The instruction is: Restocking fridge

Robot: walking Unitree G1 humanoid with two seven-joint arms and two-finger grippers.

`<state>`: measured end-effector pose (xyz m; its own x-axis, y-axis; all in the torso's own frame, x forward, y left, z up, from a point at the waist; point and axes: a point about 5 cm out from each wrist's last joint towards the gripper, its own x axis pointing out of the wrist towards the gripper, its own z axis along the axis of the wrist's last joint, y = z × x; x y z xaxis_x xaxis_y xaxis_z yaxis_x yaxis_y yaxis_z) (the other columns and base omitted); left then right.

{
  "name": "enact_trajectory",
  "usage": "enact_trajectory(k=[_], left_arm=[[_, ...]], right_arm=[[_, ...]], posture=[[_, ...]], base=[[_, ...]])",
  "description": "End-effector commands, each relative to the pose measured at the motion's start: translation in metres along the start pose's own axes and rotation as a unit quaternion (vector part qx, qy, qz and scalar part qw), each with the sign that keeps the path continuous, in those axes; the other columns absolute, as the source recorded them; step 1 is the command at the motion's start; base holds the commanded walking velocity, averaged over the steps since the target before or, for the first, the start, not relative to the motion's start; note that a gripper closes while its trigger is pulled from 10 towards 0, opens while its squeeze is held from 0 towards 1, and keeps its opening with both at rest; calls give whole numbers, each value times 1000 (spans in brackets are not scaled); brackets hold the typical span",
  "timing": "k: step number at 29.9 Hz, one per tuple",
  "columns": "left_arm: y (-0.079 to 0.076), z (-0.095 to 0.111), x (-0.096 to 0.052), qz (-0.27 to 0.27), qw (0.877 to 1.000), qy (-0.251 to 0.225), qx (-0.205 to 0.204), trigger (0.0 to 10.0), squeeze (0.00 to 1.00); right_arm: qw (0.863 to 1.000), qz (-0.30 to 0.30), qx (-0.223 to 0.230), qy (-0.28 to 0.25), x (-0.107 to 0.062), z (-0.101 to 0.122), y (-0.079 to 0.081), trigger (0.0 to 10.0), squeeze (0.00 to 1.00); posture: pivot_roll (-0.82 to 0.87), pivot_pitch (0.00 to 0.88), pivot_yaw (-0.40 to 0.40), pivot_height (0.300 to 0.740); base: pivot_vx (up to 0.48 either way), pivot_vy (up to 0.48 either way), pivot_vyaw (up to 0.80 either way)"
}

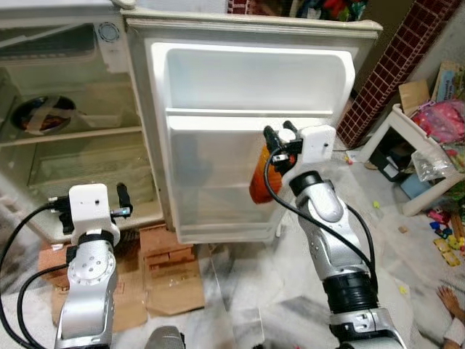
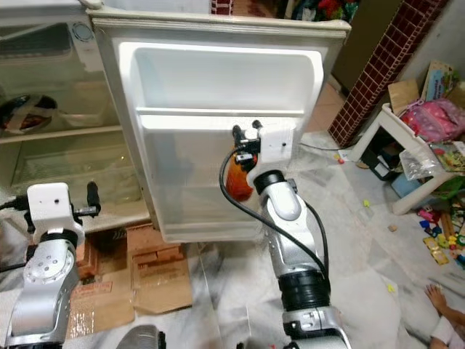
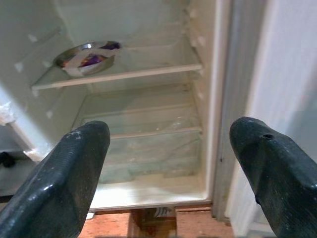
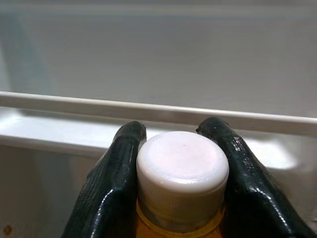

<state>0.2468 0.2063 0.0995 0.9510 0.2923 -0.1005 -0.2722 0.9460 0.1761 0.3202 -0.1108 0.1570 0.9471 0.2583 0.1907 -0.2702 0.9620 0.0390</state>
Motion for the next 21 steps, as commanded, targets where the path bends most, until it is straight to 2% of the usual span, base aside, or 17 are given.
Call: enact_trajectory(k=[1,7,17,21], left_arm=[[-1,0,0,2,1000,2,7,10000,0],[-1,0,0,5,1000,2,7,10000,0],[0,-1,2,23,1000,8,5,10000,0],[0,0,3,25,1000,5,6,10000,0]], right_arm=[[1000,-4,-2,-18,2,7,-2,10000,0],[1000,-1,-1,-17,2,7,0,10000,0],[1000,5,3,-17,2,6,1,10000,0],[1000,7,6,-20,3,7,2,10000,0]], posture=[[83,28,-57,740],[82,29,-56,735],[82,30,-56,666],[81,34,-57,652]], base=[[0,0,0],[0,0,0],[0,0,0],[0,0,0]])
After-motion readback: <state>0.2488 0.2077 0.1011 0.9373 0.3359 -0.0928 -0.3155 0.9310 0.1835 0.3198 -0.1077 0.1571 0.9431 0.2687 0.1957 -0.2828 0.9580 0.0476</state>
